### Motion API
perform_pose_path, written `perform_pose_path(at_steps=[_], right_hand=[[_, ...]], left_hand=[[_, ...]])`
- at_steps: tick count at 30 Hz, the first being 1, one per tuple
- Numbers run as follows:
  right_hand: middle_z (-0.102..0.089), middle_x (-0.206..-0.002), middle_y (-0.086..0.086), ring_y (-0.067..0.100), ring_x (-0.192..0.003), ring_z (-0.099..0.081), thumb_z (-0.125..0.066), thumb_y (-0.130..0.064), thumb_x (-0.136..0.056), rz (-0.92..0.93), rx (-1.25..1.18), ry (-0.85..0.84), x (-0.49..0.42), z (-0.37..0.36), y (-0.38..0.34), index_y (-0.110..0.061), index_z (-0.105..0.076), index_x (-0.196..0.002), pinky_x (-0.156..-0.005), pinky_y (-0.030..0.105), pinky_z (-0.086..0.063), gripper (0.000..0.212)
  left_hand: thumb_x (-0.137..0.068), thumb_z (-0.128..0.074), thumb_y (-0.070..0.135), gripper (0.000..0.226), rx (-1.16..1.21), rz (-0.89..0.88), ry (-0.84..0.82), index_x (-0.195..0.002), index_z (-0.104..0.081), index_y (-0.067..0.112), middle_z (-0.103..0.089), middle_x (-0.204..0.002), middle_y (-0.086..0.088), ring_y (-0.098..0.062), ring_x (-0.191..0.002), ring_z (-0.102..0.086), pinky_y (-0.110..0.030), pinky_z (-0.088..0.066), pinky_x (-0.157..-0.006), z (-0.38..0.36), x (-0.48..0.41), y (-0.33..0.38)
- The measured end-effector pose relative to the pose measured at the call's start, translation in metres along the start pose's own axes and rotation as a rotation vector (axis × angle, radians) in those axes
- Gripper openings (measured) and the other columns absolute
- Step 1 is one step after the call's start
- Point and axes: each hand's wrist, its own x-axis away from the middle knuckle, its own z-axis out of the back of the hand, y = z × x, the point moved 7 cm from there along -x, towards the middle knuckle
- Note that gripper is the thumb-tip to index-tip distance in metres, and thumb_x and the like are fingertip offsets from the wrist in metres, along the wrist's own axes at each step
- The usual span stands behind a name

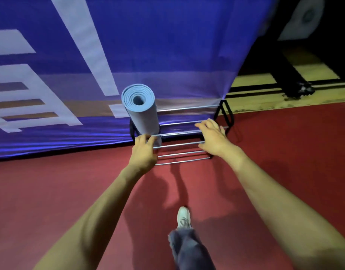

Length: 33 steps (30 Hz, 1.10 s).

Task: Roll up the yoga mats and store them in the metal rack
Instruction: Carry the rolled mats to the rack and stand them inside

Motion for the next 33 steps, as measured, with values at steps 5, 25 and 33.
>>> perform_pose_path(at_steps=[5, 25, 33], right_hand=[[-0.030, -0.145, 0.005, 0.023, -0.141, -0.012, -0.069, -0.020, -0.079, -0.124, -0.087, 0.123, 0.144, -0.018, 0.014, -0.020, -0.032, -0.143, -0.113, 0.051, -0.017, 0.074], [0.024, -0.156, -0.002, 0.027, -0.142, 0.024, -0.070, -0.043, -0.079, -0.460, 0.043, -0.230, 0.679, -0.179, 0.120, -0.037, 0.004, -0.149, -0.108, 0.063, 0.006, 0.102], [0.015, -0.158, 0.002, 0.026, -0.143, 0.019, -0.068, -0.039, -0.082, -0.546, -0.091, -0.192, 0.829, -0.252, 0.126, -0.032, 0.004, -0.150, -0.111, 0.061, 0.003, 0.099]], left_hand=[[-0.073, -0.065, 0.001, 0.061, 0.019, -0.152, -0.096, -0.133, -0.050, 0.005, -0.041, -0.134, -0.016, -0.035, -0.127, -0.032, -0.038, -0.029, -0.108, -0.028, 0.100, 0.053], [-0.085, -0.061, 0.034, 0.063, -0.389, -0.325, -0.522, -0.144, -0.038, 0.027, 0.006, -0.161, 0.001, -0.028, -0.144, 0.023, -0.066, 0.014, -0.106, -0.192, 0.577, 0.228], [-0.090, -0.059, 0.034, 0.070, -0.412, -0.272, -0.621, -0.149, -0.024, 0.022, 0.003, -0.160, -0.010, -0.031, -0.144, 0.019, -0.064, 0.008, -0.110, -0.247, 0.716, 0.222]])
